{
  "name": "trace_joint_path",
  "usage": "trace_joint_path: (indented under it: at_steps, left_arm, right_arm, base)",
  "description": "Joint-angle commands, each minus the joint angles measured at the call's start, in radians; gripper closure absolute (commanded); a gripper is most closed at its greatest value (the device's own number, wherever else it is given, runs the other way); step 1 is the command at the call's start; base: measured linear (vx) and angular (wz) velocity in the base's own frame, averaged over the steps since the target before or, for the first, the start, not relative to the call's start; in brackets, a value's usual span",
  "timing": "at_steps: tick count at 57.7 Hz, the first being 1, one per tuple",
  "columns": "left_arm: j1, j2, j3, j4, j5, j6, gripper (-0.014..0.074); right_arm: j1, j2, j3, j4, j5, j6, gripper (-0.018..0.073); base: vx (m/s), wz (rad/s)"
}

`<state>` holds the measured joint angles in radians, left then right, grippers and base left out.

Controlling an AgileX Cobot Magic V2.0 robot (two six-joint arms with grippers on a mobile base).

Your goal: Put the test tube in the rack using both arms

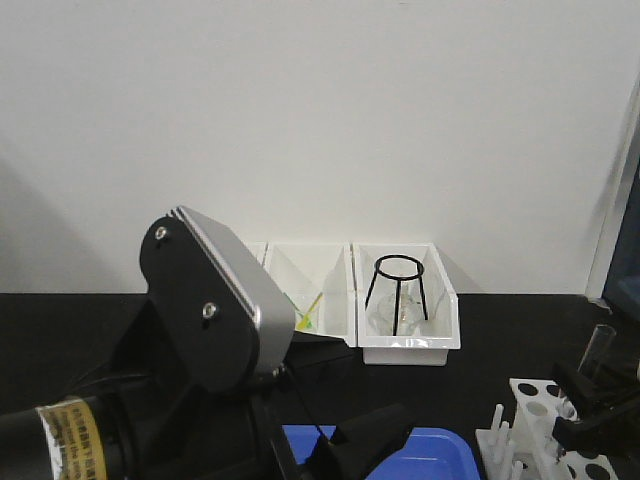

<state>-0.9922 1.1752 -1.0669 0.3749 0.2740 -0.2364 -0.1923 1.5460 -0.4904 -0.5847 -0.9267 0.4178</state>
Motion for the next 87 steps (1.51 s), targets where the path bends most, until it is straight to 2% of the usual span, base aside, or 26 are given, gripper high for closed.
trace_joint_path:
  at_steps: [1,12,25,41,52,74,87]
  left_arm:
    - [-0.002,-0.025,-0.036,0.005,-0.067,0.000,0.0136]
    - [-0.002,-0.025,-0.036,0.004,-0.067,0.000,0.0136]
    - [-0.002,-0.025,-0.036,0.002,-0.067,-0.002,0.0136]
    - [-0.002,-0.025,-0.036,0.002,-0.067,-0.003,0.0136]
    - [-0.002,-0.025,-0.036,0.002,-0.067,-0.003,0.0136]
    - [-0.002,-0.025,-0.036,0.002,-0.067,-0.003,0.0136]
    - [-0.002,-0.025,-0.036,0.002,-0.067,-0.003,0.0136]
  right_arm:
    - [-0.004,-0.003,-0.031,-0.011,-0.094,-0.026,0.0567]
    - [-0.004,0.068,-0.031,-0.074,-0.104,-0.055,0.0567]
    - [-0.004,0.112,-0.031,-0.076,-0.153,-0.083,0.0565]
    - [-0.004,0.122,-0.031,-0.076,-0.126,-0.169,0.0524]
    - [-0.004,0.122,-0.031,-0.076,-0.130,-0.169,0.0435]
    - [-0.004,0.122,-0.031,-0.074,-0.132,-0.166,0.0174]
    - [-0.004,0.099,-0.031,-0.053,-0.181,-0.166,0.0141]
  base:
    - [0.00,0.00]
    - [0.00,0.00]
    - [0.00,0.00]
    - [0.00,0.00]
    - [0.00,0.00]
    - [0.00,0.00]
    - [0.00,0.00]
